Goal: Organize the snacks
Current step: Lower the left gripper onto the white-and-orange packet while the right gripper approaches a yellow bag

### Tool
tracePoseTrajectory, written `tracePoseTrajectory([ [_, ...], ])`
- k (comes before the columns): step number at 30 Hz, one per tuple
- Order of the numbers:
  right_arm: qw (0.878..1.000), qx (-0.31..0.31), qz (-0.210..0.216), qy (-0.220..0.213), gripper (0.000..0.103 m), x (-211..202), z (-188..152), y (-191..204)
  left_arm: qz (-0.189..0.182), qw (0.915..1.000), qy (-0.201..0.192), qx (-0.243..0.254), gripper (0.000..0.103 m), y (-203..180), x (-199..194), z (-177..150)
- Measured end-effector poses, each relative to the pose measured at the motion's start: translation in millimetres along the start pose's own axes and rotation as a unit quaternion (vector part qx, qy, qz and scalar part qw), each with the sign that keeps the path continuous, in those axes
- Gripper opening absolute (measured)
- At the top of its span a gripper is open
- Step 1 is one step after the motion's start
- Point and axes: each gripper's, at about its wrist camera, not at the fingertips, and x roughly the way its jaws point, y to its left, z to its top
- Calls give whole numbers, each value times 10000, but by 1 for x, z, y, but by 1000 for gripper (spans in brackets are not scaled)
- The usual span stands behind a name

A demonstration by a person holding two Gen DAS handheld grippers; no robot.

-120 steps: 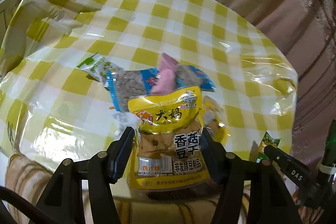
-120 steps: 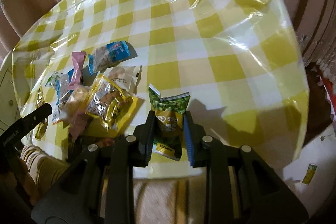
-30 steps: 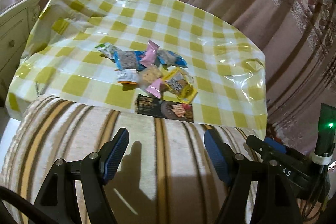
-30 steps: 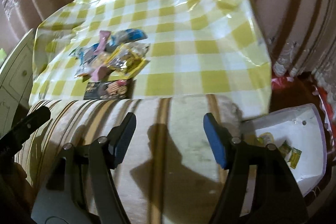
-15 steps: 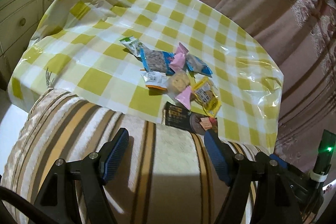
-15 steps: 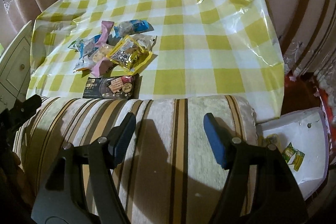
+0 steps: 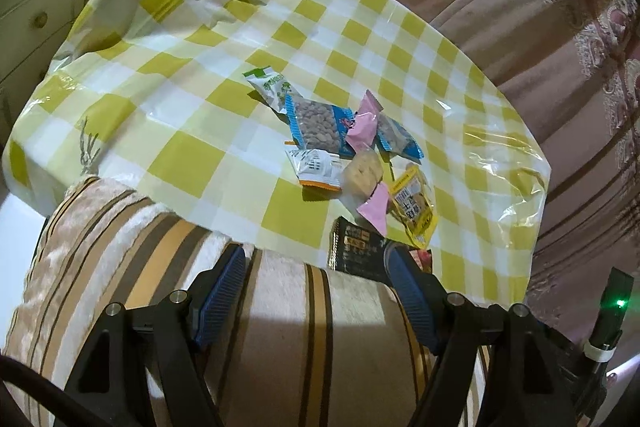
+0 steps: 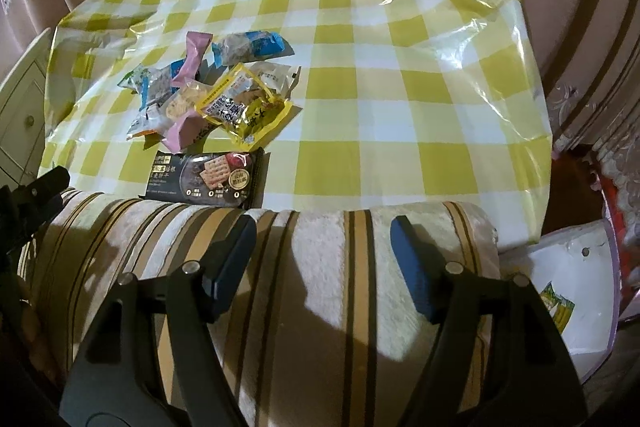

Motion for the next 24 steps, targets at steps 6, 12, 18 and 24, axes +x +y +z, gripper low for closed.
tracePoseTrajectory([
  [6,9998,-119,85,127,72,16,15,14,-6,9999,100,-18,75,3,17,10],
  [12,9994,-126,180,260,72,36,32,26,-123,9998,180,28,75,-1,35,21],
  [18,9991,-6,243,345,73,53,48,34,-222,9994,278,-1,75,-3,58,36],
  [24,9986,81,295,428,76,72,66,40,-268,9989,374,-53,73,-4,78,50],
])
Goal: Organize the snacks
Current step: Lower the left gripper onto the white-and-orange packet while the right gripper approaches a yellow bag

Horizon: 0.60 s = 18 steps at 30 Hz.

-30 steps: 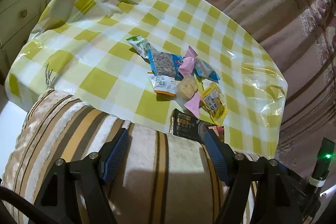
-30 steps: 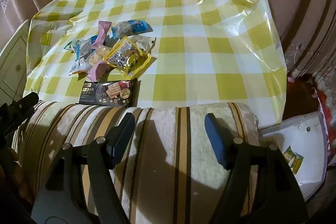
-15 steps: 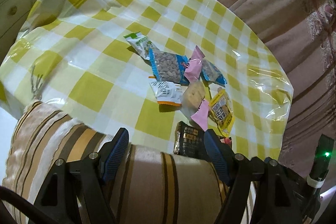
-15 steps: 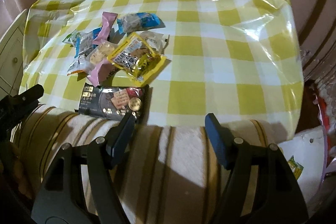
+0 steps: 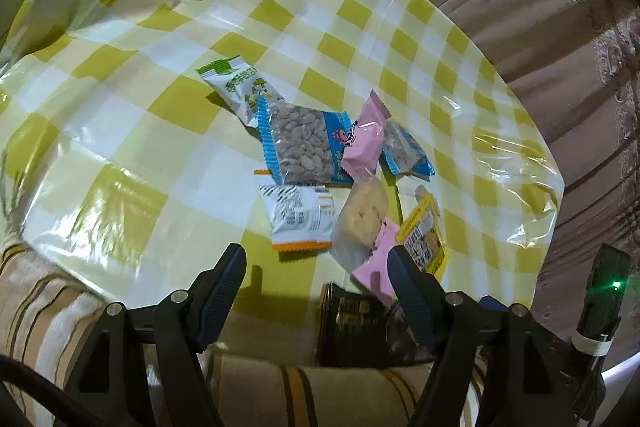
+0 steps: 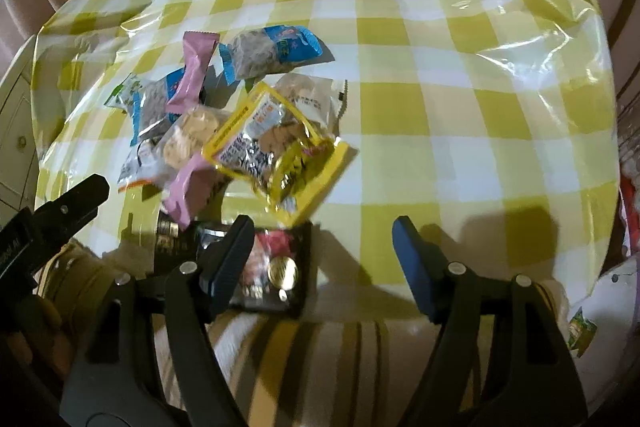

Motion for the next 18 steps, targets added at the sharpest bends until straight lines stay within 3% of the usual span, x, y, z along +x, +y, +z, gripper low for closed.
tracePoseTrajectory([
  [12,9995,-56,187,234,81,32,24,11,165,9996,204,-136,64,2,30,20],
  [18,9987,-176,236,417,84,48,34,17,257,9985,465,-150,50,3,47,23],
])
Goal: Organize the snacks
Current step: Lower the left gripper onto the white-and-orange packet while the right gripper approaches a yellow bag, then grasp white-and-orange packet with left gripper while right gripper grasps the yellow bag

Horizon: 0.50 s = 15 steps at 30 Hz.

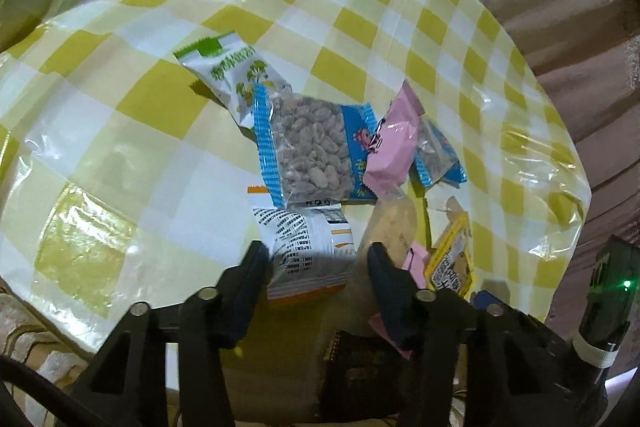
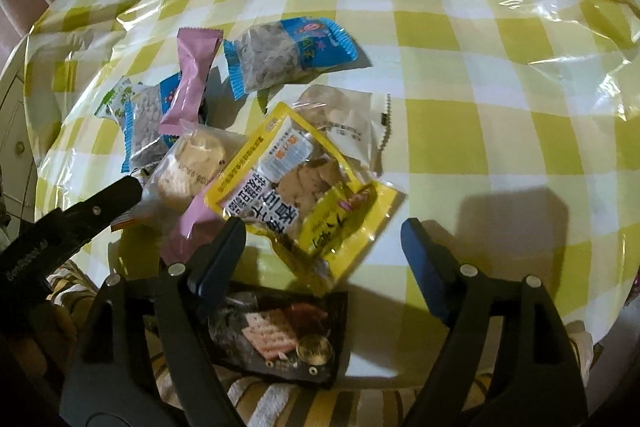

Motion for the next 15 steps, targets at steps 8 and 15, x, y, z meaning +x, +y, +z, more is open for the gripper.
tracePoseTrajectory([
  [8,9998,-139,-60,147,85,17,13,5,-35,10000,-85,6,33,-1,2,2],
  [15,9999,-99,-93,39,82,22,25,4,-68,9998,-173,-14,29,1,-1,1],
])
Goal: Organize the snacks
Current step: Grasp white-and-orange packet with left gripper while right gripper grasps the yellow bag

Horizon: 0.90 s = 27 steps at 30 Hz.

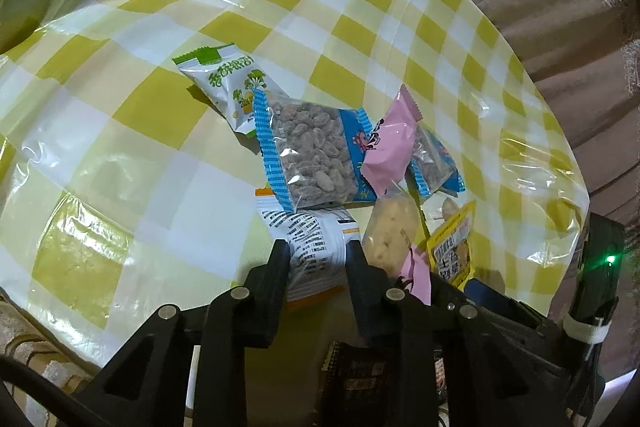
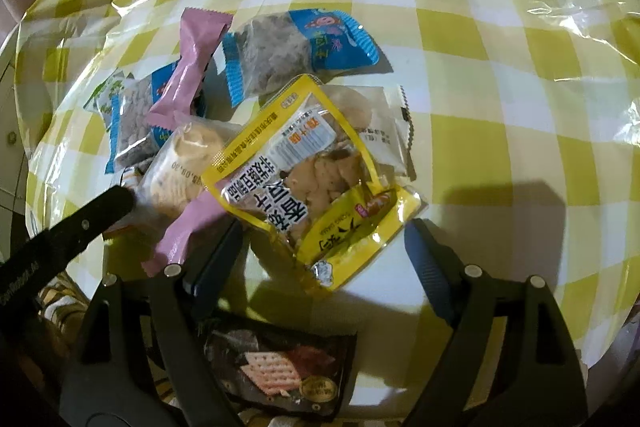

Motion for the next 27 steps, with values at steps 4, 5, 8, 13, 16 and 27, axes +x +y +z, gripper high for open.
tracePoseTrajectory([
  [4,9999,-29,-132,-109,58,-2,3,0,-6,10000,-48,10,29,0,-1,-1],
  [5,9999,-40,-74,-133,50,-2,3,0,-5,10000,-61,18,28,-1,-2,-1],
  [8,9998,-71,11,-186,39,-4,2,1,-12,10000,-86,21,28,0,-3,-2],
  [13,9996,-66,109,-235,28,-11,-1,1,-32,9998,-166,38,28,-1,-8,-4],
  [16,9995,-66,160,-263,27,-18,-10,-1,-42,9998,-186,54,28,-2,-11,-6],
  [27,10000,-25,95,-1,24,-38,-41,-18,-87,9998,-190,43,27,0,-12,-7],
])
